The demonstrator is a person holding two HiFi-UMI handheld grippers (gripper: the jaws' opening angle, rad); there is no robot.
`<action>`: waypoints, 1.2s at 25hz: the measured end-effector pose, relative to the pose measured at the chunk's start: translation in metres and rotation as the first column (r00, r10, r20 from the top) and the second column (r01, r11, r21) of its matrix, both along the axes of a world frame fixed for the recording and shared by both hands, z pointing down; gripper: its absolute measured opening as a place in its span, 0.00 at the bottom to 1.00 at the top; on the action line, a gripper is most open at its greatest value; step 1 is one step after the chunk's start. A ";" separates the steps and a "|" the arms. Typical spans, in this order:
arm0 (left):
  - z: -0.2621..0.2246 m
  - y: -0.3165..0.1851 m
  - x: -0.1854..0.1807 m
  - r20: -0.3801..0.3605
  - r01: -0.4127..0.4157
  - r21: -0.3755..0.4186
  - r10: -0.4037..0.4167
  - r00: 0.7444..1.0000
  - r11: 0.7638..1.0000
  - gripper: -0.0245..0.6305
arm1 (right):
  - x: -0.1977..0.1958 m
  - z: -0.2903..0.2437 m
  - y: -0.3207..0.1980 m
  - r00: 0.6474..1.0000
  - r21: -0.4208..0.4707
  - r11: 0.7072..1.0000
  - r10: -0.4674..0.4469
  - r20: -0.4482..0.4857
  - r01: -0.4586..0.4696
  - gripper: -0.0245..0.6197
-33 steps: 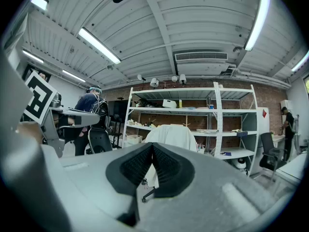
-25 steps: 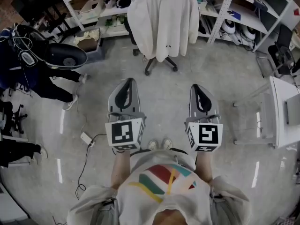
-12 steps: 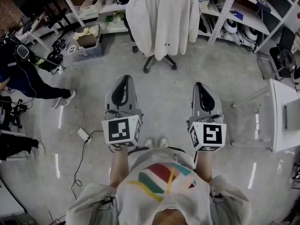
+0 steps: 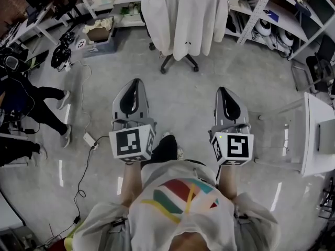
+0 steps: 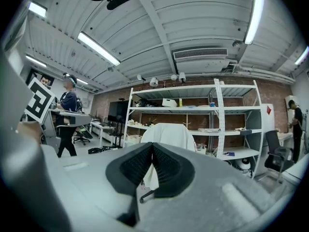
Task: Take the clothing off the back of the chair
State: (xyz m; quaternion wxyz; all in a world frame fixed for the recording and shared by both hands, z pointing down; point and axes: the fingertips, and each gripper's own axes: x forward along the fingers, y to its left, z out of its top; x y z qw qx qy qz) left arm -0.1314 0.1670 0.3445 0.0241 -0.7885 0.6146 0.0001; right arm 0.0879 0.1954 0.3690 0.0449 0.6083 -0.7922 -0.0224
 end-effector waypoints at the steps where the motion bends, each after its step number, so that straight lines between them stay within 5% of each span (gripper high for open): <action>1: 0.001 -0.002 0.000 0.000 0.003 0.004 -0.003 1.000 1.000 0.06 | 0.001 0.000 -0.002 1.000 0.006 1.000 0.000 0.002 0.000 0.05; 13: 0.007 -0.082 0.014 -0.017 -0.042 0.044 0.042 0.999 0.998 0.06 | 0.014 0.001 -0.066 0.999 0.055 0.997 0.052 -0.003 -0.052 0.05; 30: -0.027 -0.312 0.000 -0.053 -0.046 0.104 0.052 0.997 0.993 0.06 | 0.010 -0.039 -0.291 0.995 0.129 0.988 0.091 -0.028 -0.087 0.05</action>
